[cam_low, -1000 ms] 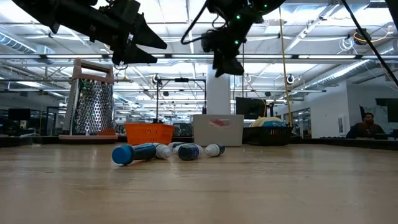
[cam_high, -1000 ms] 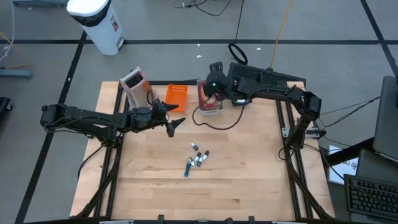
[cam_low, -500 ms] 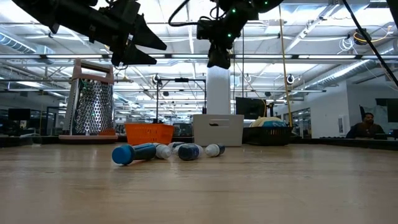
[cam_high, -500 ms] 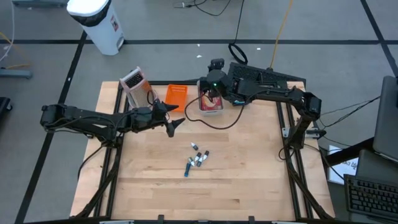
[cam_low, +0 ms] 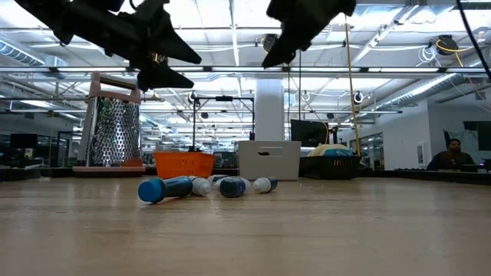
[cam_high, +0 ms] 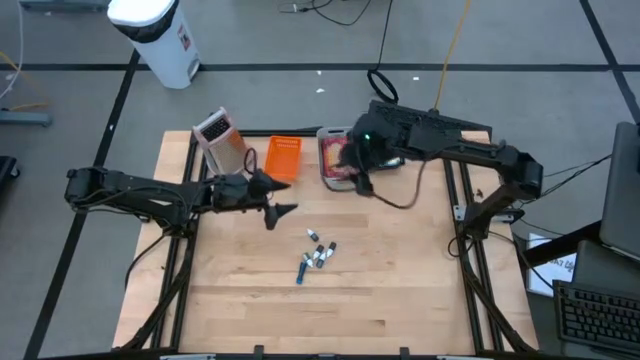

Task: Pick & Place Food Item
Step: Put the blue food coloring bottle into the orange bin

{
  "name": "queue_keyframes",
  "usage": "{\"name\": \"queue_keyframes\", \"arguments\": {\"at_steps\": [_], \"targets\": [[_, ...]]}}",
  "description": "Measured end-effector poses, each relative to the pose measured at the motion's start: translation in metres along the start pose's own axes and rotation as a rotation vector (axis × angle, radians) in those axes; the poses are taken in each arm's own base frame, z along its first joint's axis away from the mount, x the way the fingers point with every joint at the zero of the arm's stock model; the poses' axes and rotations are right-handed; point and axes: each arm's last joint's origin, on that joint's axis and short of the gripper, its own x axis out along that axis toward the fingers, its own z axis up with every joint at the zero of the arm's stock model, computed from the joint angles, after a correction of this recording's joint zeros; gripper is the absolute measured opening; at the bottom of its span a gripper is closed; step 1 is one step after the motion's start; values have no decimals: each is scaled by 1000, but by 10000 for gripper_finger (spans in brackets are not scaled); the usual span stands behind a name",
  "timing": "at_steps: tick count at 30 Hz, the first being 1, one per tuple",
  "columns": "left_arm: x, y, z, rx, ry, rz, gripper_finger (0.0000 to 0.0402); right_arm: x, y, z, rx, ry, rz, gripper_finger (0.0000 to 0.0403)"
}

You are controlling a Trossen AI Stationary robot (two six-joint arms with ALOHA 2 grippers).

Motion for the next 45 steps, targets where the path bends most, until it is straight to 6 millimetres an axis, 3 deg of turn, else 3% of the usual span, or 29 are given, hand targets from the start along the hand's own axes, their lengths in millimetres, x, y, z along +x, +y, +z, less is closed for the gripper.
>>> {"name": "queue_keyframes", "arguments": {"at_steps": [5,13,19,22,29,36,45], "targets": [[-2,-11,-5,14,43,-107,356,-8,28,-27,-19,-116,136,153],[-10,-40,-15,72,63,-188,356,-19,65,-91,16,-411,102,139],[-14,-66,-19,97,192,-112,356,-28,82,-124,-104,-676,61,138],[-7,-86,-17,130,323,-71,356,-37,86,-126,-151,-775,37,135],[37,-125,-24,149,587,-57,356,-49,89,-124,-184,-843,20,134],[72,-134,-48,-4,853,3,356,-47,91,-126,-173,-816,41,133],[85,-129,-50,-20,908,-84,356,-47,91,-125,-180,-821,33,130]]}}
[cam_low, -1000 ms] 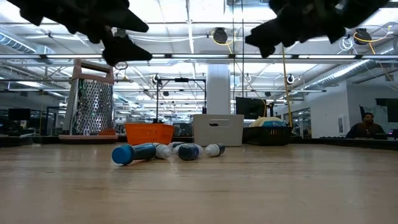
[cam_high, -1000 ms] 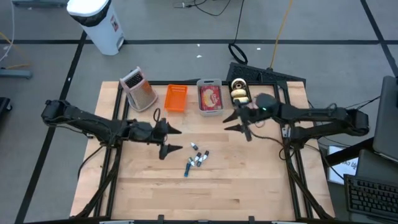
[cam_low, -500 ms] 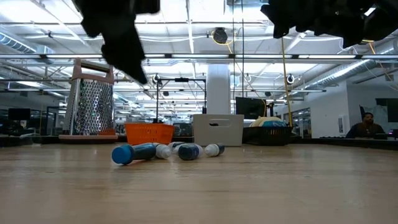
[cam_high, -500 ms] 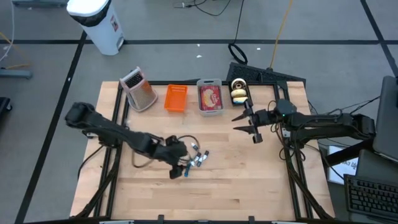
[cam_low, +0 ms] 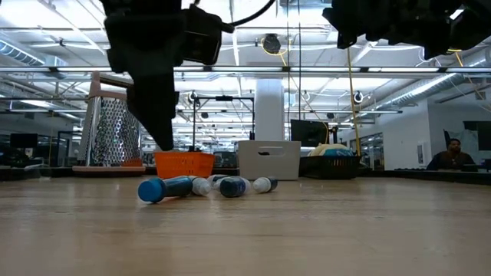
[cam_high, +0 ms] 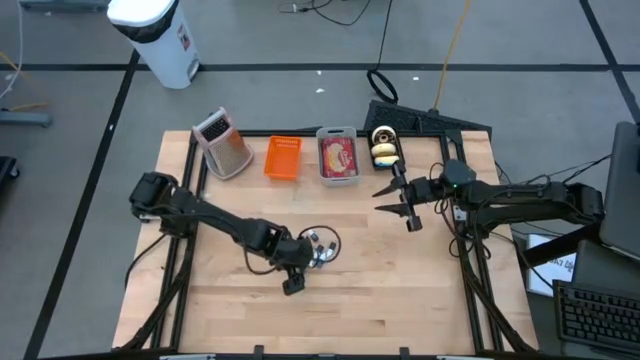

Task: Pick & Place Food Item
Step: Put the blue food coloring bottle into the orange bin

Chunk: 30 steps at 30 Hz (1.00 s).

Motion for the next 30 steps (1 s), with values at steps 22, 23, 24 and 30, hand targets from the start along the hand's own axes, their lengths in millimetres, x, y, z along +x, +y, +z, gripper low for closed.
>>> {"name": "queue_keyframes", "arguments": {"at_steps": [22,23,24,30], "targets": [[21,-12,-16,526,-10,170,356,0,-2,1,-5,-3,-56,130],[24,-15,-19,544,-6,175,356,0,-2,1,-5,-4,-58,130],[28,-17,-22,563,-2,179,356,0,-2,1,-5,-3,-58,130],[32,-30,-29,613,-56,231,355,0,-2,-1,44,20,-114,130]]}}
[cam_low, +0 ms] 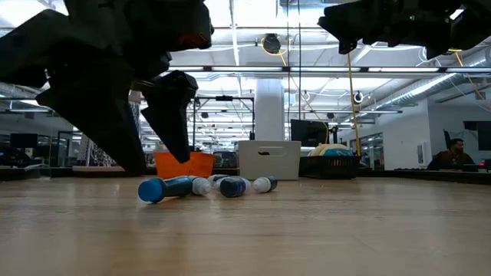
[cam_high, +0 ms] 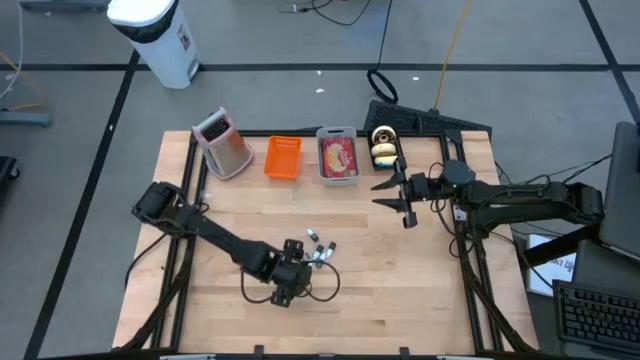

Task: Pick & Place Food Item
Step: Put the blue food coloring bottle into the orange bin

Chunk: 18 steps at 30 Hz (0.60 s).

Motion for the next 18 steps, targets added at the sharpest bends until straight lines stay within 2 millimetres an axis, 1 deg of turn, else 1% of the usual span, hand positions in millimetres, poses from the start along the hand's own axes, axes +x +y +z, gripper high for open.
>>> {"name": "queue_keyframes", "arguments": {"at_steps": [2,9,12,15,18], "targets": [[0,0,0,-47,-1,11,355,0,1,0,4,4,-12,130],[2,11,-2,-382,33,35,356,2,3,0,0,10,-75,130],[3,18,-3,-600,49,36,356,2,3,0,0,11,-78,130],[5,25,-2,-847,68,-2,356,2,3,0,6,11,-78,130],[5,26,-2,-971,82,-22,356,2,3,0,7,11,-78,130]]}}
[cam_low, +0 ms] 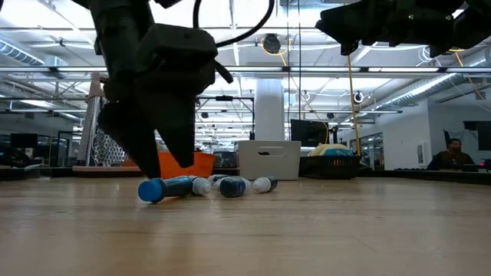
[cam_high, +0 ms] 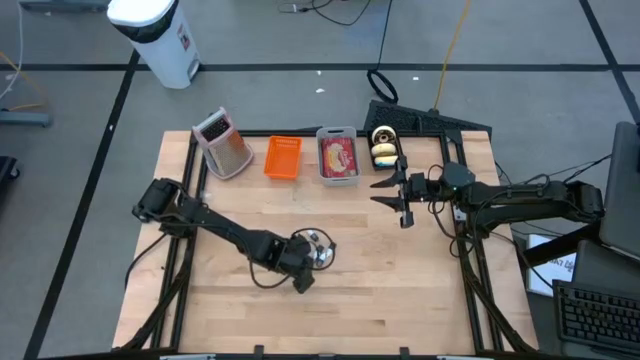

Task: Pick & Place Food Item
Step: Put the blue food coloring bottle into the orange bin

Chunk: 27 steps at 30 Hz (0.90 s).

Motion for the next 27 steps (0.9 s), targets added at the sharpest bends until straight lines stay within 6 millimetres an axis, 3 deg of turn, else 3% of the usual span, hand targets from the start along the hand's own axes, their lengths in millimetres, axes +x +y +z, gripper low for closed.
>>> {"name": "queue_keyframes", "arguments": {"at_steps": [3,11,16,19,27], "targets": [[2,-1,-3,-38,-5,8,356,0,0,0,0,0,0,130],[30,1,-9,-63,41,69,356,0,0,0,1,2,0,130],[31,3,-8,-69,57,75,348,0,0,-1,6,5,0,130],[31,4,-9,-68,64,84,314,0,0,-1,5,5,0,130],[31,8,-10,-35,67,115,178,0,0,-2,7,13,1,130]]}}
